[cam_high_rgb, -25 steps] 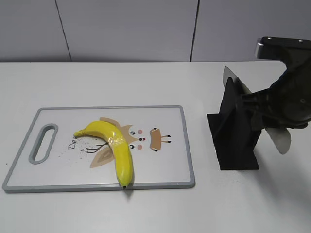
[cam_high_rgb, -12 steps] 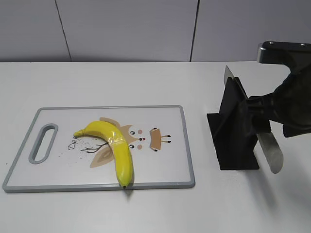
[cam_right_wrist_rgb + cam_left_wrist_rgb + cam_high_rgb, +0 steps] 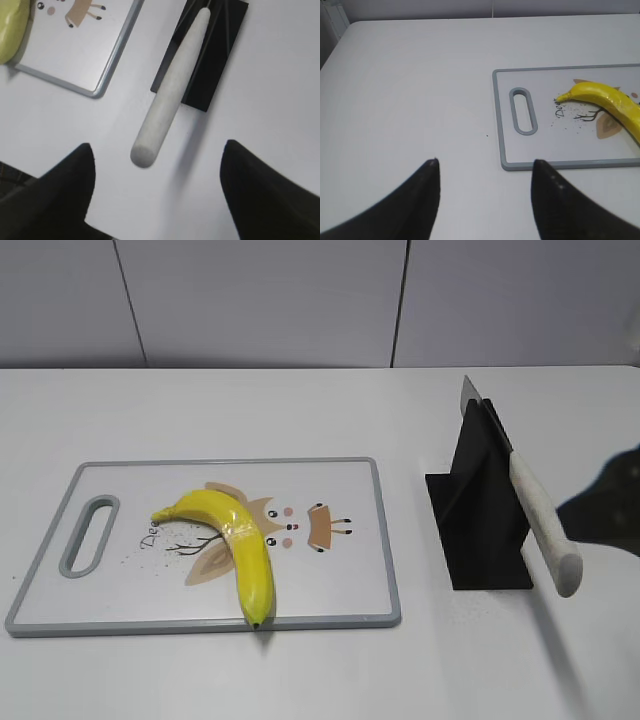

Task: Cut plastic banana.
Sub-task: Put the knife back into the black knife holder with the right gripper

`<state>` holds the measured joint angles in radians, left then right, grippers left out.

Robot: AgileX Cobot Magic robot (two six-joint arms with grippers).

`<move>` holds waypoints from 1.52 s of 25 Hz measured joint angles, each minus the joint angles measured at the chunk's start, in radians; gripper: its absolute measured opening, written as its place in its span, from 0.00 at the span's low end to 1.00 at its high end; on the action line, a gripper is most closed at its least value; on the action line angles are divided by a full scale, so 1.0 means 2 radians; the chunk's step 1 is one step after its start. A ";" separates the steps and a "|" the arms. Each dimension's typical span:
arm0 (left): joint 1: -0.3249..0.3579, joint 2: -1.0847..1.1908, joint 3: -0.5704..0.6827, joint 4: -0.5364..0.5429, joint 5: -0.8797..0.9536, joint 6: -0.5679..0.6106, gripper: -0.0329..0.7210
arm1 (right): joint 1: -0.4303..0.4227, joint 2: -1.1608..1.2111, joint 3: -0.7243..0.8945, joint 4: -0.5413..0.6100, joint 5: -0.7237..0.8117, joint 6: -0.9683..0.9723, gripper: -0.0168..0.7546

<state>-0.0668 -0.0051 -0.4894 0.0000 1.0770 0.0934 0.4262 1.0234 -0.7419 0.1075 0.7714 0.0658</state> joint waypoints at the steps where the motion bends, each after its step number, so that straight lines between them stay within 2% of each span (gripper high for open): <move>1: 0.000 0.000 0.000 0.000 0.000 0.000 0.79 | 0.000 -0.027 0.012 0.002 0.007 -0.017 0.82; 6: 0.000 0.000 0.000 0.000 0.000 0.000 0.79 | 0.000 -0.151 0.061 0.004 0.061 -0.065 0.80; 14: 0.000 0.000 0.000 0.000 0.000 0.000 0.76 | 0.000 -0.335 0.112 0.004 0.126 -0.077 0.79; 24: 0.000 0.000 0.000 0.000 0.000 0.000 0.73 | 0.000 -0.503 0.121 -0.003 0.139 -0.078 0.78; 28: 0.000 0.000 0.000 0.000 0.000 0.000 0.73 | -0.005 -0.515 0.121 -0.003 0.140 -0.078 0.78; 31: 0.000 0.000 0.000 0.000 0.000 0.000 0.71 | -0.039 -0.515 0.121 0.002 0.140 -0.078 0.78; 36: 0.000 0.000 0.000 0.000 0.000 0.000 0.71 | -0.148 -0.515 0.121 0.003 0.140 -0.078 0.78; 38: 0.001 0.000 0.000 0.000 0.000 0.000 0.70 | -0.176 -0.515 0.121 0.003 0.140 -0.078 0.78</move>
<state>-0.0656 -0.0051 -0.4894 0.0000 1.0770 0.0934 0.0738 -0.0063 -0.4999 0.1139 1.0515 -0.0906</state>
